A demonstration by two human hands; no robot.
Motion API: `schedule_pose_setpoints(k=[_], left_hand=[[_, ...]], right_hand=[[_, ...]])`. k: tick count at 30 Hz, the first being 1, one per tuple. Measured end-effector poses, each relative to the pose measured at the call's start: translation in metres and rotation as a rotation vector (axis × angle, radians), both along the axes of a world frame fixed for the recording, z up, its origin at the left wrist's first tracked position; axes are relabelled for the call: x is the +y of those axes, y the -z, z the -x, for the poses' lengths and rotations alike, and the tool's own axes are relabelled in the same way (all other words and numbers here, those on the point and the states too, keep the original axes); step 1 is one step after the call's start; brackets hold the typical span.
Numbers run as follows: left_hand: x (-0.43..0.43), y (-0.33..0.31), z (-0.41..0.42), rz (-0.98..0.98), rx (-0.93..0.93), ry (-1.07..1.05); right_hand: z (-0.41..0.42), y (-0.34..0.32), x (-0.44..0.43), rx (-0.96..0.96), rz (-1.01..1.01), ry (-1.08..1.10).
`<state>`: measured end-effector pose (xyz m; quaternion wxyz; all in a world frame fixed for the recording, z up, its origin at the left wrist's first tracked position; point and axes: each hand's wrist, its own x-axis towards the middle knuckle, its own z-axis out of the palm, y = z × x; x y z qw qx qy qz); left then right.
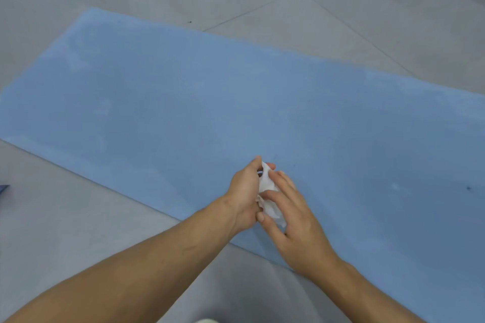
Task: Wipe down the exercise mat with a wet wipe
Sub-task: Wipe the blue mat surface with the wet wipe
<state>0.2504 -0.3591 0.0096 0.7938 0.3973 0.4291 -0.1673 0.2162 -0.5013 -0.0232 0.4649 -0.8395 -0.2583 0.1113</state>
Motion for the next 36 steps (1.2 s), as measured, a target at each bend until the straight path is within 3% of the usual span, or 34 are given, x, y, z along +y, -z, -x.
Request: schedule_pose_setpoints(k=[3,5,10,15,17,20,28,32,36], left_hand=[[-0.003,0.004,0.001,0.029,-0.047,0.087],[-0.004,0.008,0.004,-0.064,-0.075,0.213],[0.005,0.028,0.028,-0.531,-0.26,0.64],[0.046,0.055,0.052,-1.234,-0.657,1.242],[0.06,0.065,0.059,-1.317,-0.796,1.43],[0.07,0.077,0.068,-1.418,-0.822,1.666],[0.06,0.091,0.075,-1.589,-0.835,1.815],[0.06,0.091,0.077,-1.788,-0.947,1.807],[0.059,0.087,0.079,-1.863,-1.018,1.802]], right_hand=[[0.0,0.001,-0.004,-0.141,0.106,-0.02],[-0.002,0.004,-0.01,-0.234,0.184,-0.065],[-0.006,0.017,-0.035,-0.372,0.257,-0.076],[-0.003,0.035,-0.072,-0.373,0.435,-0.17],[0.002,0.041,-0.087,-0.367,0.488,-0.201],[0.01,0.043,-0.103,-0.415,0.574,-0.256],[0.033,0.054,-0.112,-0.38,0.62,-0.229],[0.041,0.058,-0.118,-0.359,0.664,-0.264],[0.039,0.05,-0.12,-0.313,0.678,-0.275]])
